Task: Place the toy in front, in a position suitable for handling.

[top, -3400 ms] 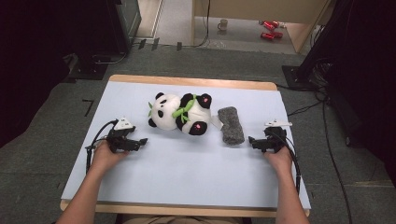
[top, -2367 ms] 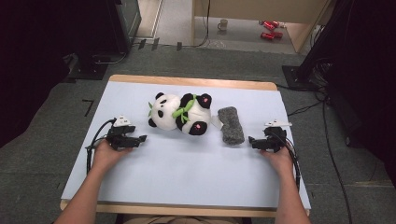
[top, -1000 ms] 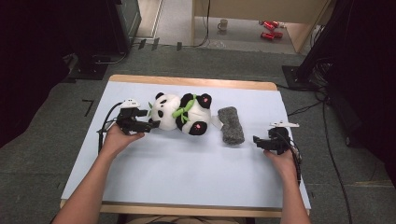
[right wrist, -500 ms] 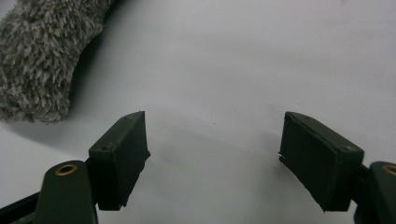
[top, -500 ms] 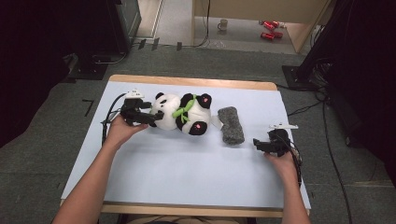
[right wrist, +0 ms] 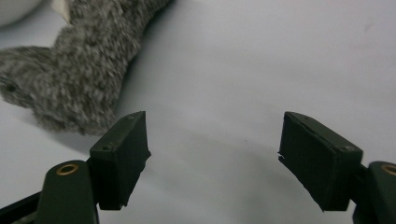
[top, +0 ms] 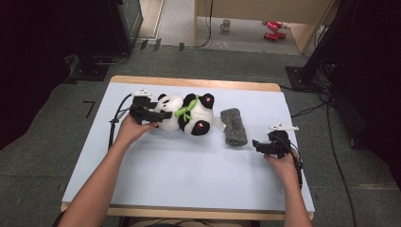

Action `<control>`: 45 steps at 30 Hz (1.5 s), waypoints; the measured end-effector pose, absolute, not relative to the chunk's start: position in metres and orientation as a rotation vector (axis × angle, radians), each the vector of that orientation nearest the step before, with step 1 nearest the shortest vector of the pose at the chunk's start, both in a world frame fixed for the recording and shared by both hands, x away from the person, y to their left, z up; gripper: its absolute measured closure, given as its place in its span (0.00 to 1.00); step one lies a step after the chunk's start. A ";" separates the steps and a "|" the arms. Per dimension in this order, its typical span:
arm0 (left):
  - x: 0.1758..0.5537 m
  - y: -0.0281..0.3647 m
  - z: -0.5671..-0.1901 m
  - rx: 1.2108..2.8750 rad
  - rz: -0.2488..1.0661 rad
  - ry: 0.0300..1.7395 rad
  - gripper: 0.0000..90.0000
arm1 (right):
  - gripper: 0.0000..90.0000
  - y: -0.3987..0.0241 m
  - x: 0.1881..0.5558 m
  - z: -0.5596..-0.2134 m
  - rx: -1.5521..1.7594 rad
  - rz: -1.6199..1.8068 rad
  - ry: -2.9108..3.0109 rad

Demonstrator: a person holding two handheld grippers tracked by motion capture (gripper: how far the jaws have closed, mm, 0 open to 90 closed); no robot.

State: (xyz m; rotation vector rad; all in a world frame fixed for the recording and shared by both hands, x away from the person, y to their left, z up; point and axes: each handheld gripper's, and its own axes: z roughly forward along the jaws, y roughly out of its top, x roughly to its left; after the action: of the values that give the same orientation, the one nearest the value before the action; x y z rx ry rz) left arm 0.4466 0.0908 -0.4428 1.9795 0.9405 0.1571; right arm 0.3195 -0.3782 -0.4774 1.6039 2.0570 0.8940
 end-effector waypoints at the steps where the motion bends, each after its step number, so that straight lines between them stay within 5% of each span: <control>1: 0.446 0.091 -0.444 1.979 0.149 0.946 0.11 | 0.26 -0.377 0.320 -0.476 1.598 0.905 2.054; 7: 0.441 0.096 -0.455 1.916 0.144 0.923 0.17 | 0.26 -0.367 0.324 -0.471 1.566 0.948 2.055; 18: 0.422 0.091 -0.451 1.951 0.297 0.882 0.56 | 0.29 -0.358 0.326 -0.457 1.548 1.074 2.000; 45: 0.346 0.100 -0.411 1.916 0.105 0.938 0.72 | 0.35 -0.332 0.349 -0.457 1.511 1.094 2.047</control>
State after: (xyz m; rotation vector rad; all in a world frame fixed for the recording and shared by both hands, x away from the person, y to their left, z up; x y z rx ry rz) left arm 0.3461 0.1002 -0.4107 1.9160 0.9377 0.1054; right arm 0.3490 -0.3322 -0.4571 1.5107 2.0468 1.0937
